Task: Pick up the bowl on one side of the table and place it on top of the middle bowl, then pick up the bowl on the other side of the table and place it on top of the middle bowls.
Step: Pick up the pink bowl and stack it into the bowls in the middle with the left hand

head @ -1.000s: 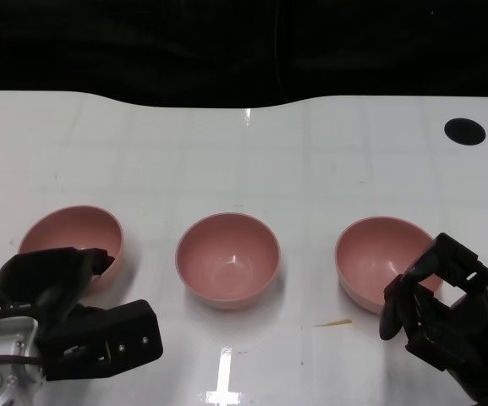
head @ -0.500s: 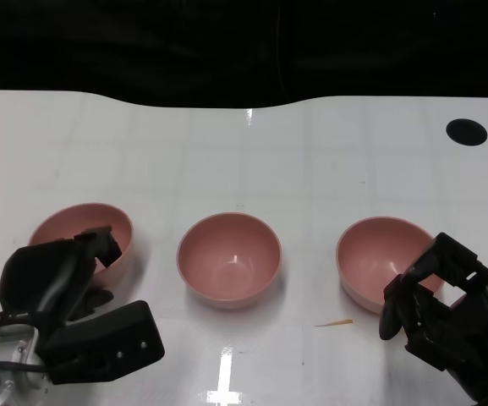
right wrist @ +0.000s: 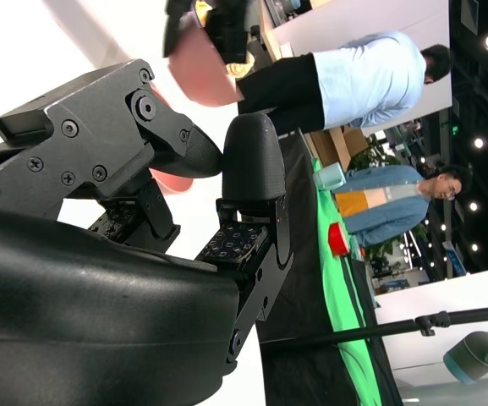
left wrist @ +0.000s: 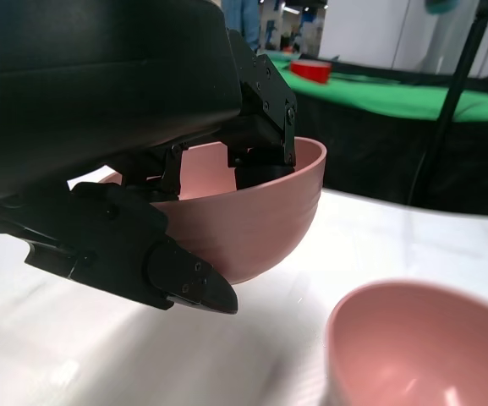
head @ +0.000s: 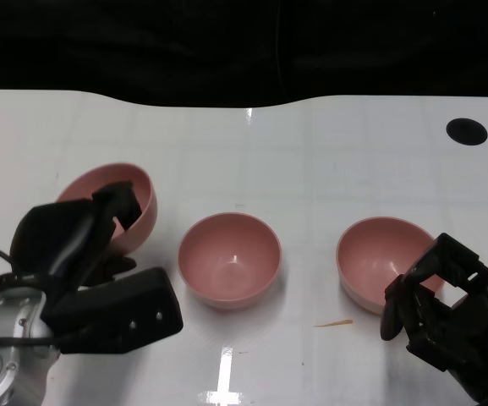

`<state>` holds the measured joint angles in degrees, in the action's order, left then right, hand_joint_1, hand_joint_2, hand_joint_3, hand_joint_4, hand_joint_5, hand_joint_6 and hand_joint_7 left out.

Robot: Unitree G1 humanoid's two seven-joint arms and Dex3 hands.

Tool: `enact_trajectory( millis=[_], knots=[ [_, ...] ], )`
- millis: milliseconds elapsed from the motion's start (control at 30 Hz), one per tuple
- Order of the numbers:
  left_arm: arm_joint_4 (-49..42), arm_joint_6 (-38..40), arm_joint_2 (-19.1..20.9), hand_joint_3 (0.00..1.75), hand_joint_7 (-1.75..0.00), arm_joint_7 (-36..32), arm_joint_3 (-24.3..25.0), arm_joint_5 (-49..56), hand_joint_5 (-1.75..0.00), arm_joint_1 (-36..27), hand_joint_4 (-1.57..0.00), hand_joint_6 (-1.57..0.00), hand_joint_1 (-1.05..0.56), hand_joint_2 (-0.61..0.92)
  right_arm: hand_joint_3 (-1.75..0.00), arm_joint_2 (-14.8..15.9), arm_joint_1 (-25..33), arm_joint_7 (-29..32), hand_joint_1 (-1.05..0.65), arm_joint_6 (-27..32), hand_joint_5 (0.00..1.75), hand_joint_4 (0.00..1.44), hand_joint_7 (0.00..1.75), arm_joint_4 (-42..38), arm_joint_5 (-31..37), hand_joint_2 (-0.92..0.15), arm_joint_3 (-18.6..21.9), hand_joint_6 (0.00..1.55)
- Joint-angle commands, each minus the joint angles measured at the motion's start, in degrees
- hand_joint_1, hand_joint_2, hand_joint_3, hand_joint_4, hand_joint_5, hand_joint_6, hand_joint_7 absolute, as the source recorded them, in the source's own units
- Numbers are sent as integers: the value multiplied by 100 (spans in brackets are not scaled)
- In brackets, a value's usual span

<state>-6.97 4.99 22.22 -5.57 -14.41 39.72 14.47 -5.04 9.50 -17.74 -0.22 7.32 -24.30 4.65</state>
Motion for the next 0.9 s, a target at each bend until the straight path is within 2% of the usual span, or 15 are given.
enact_trajectory(
  millis=[33,267,367,467,667,900],
  knots=[
    [632,344,173,22,-171,457,166,45,-175,25,-70,-52,-3,89,-109,39,11,4,-10,-26,175,86,144,14,-28,-54,14,77],
    [1838,289,539,30,-175,1590,202,-69,-175,187,-73,-55,-7,90,-110,35,16,42,-9,-3,175,87,144,50,-10,-54,-3,78],
    [2364,409,538,30,-174,2278,115,-160,-175,344,-73,-56,-7,87,-110,47,-2,3,-10,-32,175,87,144,-3,-26,-54,10,78],
    [2618,419,436,29,-175,2636,-14,-196,-175,484,-74,-56,-4,84,-109,35,-13,-13,-11,-65,175,87,143,-22,-35,-54,14,78],
    [2612,377,160,33,-174,2878,-370,-120,-175,684,-71,-53,-6,87,-108,29,-25,0,-11,-83,175,87,142,-2,3,-54,-5,80],
    [2434,457,-151,19,-172,2907,-780,129,-175,706,-67,-48,-10,92,-109,0,-11,79,-10,-31,175,87,143,47,28,-54,-37,79]
  ],
)
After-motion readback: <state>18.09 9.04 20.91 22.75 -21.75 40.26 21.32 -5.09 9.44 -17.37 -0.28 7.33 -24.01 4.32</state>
